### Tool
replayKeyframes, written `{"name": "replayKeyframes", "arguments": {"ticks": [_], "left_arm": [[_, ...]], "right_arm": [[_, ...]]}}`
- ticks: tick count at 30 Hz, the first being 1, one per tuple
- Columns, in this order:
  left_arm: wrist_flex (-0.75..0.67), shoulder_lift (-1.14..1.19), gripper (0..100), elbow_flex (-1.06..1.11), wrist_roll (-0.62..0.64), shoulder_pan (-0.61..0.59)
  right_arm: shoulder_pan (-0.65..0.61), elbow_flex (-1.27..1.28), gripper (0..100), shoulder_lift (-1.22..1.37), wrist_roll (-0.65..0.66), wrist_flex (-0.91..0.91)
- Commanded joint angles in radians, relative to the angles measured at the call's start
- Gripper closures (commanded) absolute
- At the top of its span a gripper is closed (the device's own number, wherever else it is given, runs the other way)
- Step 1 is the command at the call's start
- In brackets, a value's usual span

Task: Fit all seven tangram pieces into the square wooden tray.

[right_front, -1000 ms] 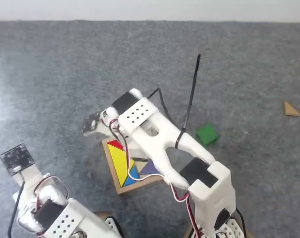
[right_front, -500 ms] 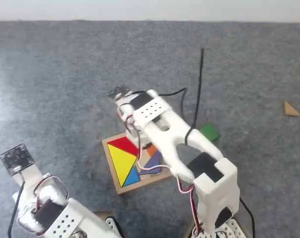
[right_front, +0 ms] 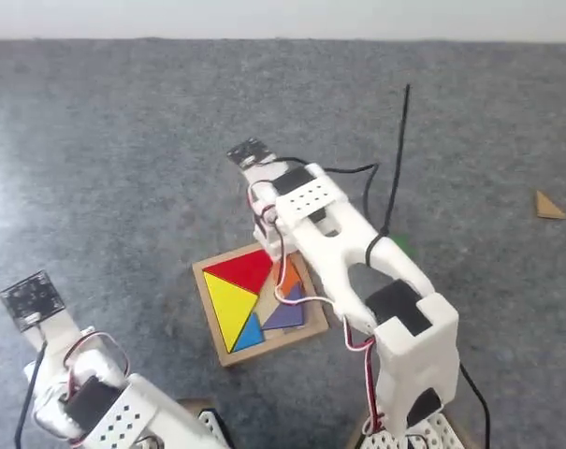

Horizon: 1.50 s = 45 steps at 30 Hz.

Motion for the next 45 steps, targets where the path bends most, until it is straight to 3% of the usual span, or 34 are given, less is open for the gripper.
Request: {"name": "replayKeyframes", "arguments": {"ticks": [1,9,16,24,38,45], "left_arm": [[0.0,-0.018,98,-0.022,-0.011,-0.005],[0.0,-0.018,98,-0.022,-0.011,-0.005],[0.0,-0.018,98,-0.022,-0.011,-0.005],[0.0,-0.018,98,-0.022,-0.011,-0.003],[0.0,-0.018,98,-0.022,-0.011,-0.003],[0.0,-0.018,98,-0.022,-0.011,-0.003]], "right_arm": [[0.036,-0.021,99.1,-0.045,-0.011,-0.001],[-0.142,0.052,99.0,-0.251,-0.002,0.114],[-0.203,0.219,98.9,-0.248,0.072,0.114],[-0.32,0.238,98.9,-0.239,0.132,0.113],[-0.205,0.296,99.0,-0.249,0.442,0.153],[-0.18,0.206,99.0,-0.252,0.319,0.191]]}}
